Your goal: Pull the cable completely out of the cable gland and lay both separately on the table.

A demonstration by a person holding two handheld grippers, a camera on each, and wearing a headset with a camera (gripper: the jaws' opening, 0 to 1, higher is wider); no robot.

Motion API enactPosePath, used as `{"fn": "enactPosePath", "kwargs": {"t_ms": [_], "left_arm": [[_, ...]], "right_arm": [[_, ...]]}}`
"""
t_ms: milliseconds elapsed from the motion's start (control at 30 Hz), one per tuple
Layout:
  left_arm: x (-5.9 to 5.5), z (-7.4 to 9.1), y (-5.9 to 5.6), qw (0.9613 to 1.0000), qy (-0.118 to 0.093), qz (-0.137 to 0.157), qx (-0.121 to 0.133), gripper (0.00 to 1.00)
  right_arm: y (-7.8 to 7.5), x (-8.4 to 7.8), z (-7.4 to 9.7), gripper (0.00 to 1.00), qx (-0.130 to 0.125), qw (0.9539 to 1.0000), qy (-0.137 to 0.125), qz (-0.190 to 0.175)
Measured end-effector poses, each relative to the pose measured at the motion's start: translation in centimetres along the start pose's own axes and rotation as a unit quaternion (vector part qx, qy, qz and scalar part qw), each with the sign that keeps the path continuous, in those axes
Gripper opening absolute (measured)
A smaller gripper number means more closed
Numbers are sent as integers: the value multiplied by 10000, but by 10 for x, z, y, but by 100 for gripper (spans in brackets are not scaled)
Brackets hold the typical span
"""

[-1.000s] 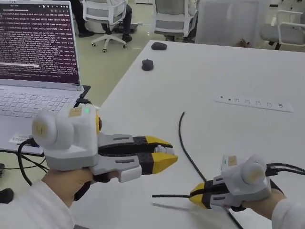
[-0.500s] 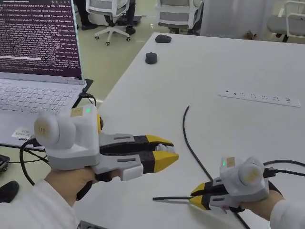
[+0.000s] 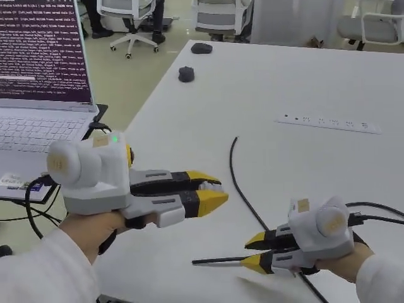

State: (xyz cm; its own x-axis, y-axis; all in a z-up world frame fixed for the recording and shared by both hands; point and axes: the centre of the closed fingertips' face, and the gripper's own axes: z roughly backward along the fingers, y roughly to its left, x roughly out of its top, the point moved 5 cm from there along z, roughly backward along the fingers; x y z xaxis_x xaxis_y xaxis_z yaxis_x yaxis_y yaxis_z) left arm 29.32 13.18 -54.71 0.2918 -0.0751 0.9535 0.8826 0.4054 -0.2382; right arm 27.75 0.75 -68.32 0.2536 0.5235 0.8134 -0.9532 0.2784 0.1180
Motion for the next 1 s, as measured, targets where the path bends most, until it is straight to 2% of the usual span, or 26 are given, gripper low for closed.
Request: {"fn": "enactPosePath", "kwargs": {"t_ms": [133, 267, 333, 400, 467, 533, 567, 633, 700, 733, 767, 800, 833, 900, 1000], "left_arm": [[-8, -11, 9, 9999, 139, 33, 13, 18], [-21, -28, 22, 9993, 333, 129, 69, 18], [-31, -38, 28, 9987, 488, 117, 93, 18], [-44, -49, 34, 9971, 735, 150, 133, 18], [-54, -58, 37, 9961, 857, 163, 129, 18], [-71, -71, 37, 9943, 1056, 143, 85, 18], [-74, -72, 37, 9939, 1092, 138, 76, 18], [-87, -81, 37, 9924, 1225, 109, 20, 18], [-103, -86, 38, 9892, 1467, 61, 31, 18], [-111, -88, 39, 9870, 1604, 9, 81, 18], [-114, -90, 39, 9867, 1622, -4, 69, 18], [-119, -92, 38, 9865, 1636, -18, 55, 18], [-120, -92, 38, 9862, 1652, -17, 63, 18], [-127, -96, 38, 9850, 1718, -81, 112, 18], [-137, -102, 42, 9829, 1830, -129, 132, 18]], "right_arm": [[5, 3, 21, 27, -88, 9999, -117, -17], [12, 8, 45, 32, -202, 9995, -261, -34], [14, 10, 60, 33, -370, 9986, -368, -62], [15, 11, 72, 34, -534, 9973, -487, -157], [17, 12, 90, 33, -801, 9944, -631, -264], [18, 10, 107, 33, -1071, 9905, -765, -405], [18, 8, 114, 33, -1163, 9889, -806, -457], [19, 0, 130, 33, -1449, 9851, -767, -519], [22, -10, 145, 33, -1697, 9811, -701, -604], [23, -16, 153, 33, -1841, 9770, -770, -755], [24, -19, 158, 33, -1919, 9744, -810, -847], [25, -24, 166, 33, -2065, 9699, -850, -970], [26, -26, 168, 33, -2112, 9686, -850, -996], [28, -37, 182, 33, -2369, 9599, -910, -1194], [32, -48, 195, 33, -2573, 9514, -995, -1367]]}}
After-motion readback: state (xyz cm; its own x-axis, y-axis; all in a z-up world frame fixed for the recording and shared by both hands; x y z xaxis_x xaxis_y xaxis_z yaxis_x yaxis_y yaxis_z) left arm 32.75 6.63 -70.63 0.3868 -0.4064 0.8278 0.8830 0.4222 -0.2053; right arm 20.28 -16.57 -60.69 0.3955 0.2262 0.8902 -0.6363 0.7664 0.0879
